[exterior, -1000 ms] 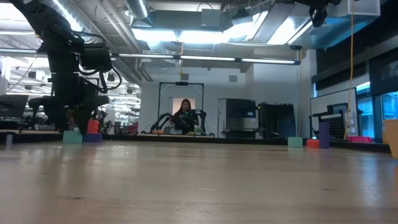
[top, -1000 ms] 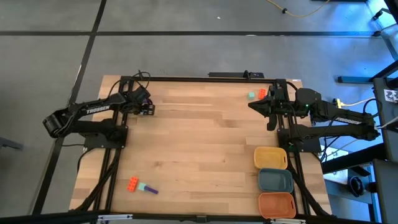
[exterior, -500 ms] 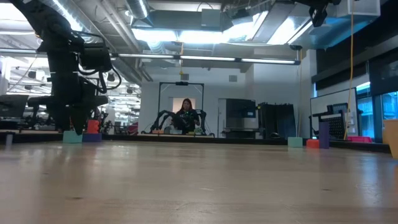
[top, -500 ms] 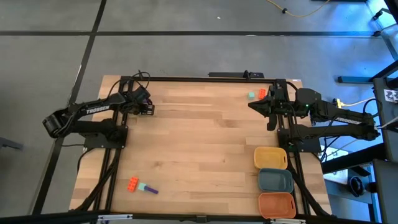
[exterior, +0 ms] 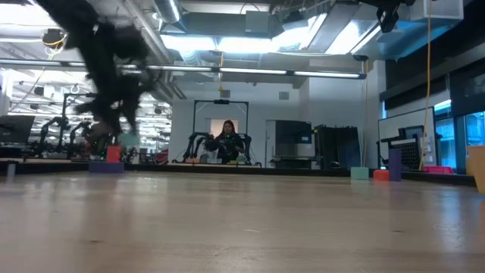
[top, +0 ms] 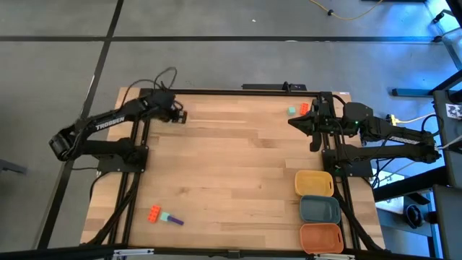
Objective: Sort & place blocks by color
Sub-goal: Put the top left light blue block into the orange bin
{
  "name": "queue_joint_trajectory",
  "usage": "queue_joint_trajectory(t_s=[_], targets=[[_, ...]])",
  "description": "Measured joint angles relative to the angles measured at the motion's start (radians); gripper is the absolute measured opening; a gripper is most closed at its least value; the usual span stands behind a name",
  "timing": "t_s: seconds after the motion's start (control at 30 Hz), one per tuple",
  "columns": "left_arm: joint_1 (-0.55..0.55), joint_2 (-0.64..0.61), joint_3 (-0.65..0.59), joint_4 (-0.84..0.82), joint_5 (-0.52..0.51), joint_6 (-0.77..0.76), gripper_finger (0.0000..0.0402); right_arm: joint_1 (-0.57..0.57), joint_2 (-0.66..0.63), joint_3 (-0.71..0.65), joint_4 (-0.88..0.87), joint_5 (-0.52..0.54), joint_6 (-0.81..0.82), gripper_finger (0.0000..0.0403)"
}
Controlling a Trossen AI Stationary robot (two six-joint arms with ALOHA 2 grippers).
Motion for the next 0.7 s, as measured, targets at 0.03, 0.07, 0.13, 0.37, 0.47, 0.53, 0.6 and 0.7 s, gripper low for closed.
queue_joint_trajectory(t_s=[0.03,0.07,0.13,0.37,0.47,0.53,0.6,0.7], targets=[[-0.003,0.000,0.048,0.005,0.000,0.022,0.0112,0.000,0.000,0.000,0.000,0.000,0.000,0.0020],[-0.004,0.000,0.095,0.012,0.001,0.051,0.0112,0.000,0.000,0.000,0.000,0.000,0.000,0.0020],[-0.013,0.000,0.189,0.025,0.000,0.103,0.0112,0.000,0.000,0.000,0.003,0.000,-0.001,0.0020],[-0.112,-0.002,0.432,0.125,-0.014,0.245,0.0112,0.000,0.000,0.000,0.024,0.000,-0.005,0.0020],[-0.188,-0.002,0.443,0.207,-0.011,0.273,0.0112,0.000,0.000,0.000,0.026,0.000,-0.004,0.0020],[-0.253,-0.001,0.438,0.246,0.002,0.290,0.0112,0.000,0.000,0.000,0.030,-0.001,-0.004,0.0020],[-0.325,-0.001,0.437,0.266,0.005,0.303,0.0112,0.000,0.000,0.000,0.044,-0.001,-0.004,0.0020],[-0.452,0.002,0.437,0.312,-0.013,0.316,0.0112,0.000,0.000,0.000,0.063,-0.001,-0.004,0.0020]])
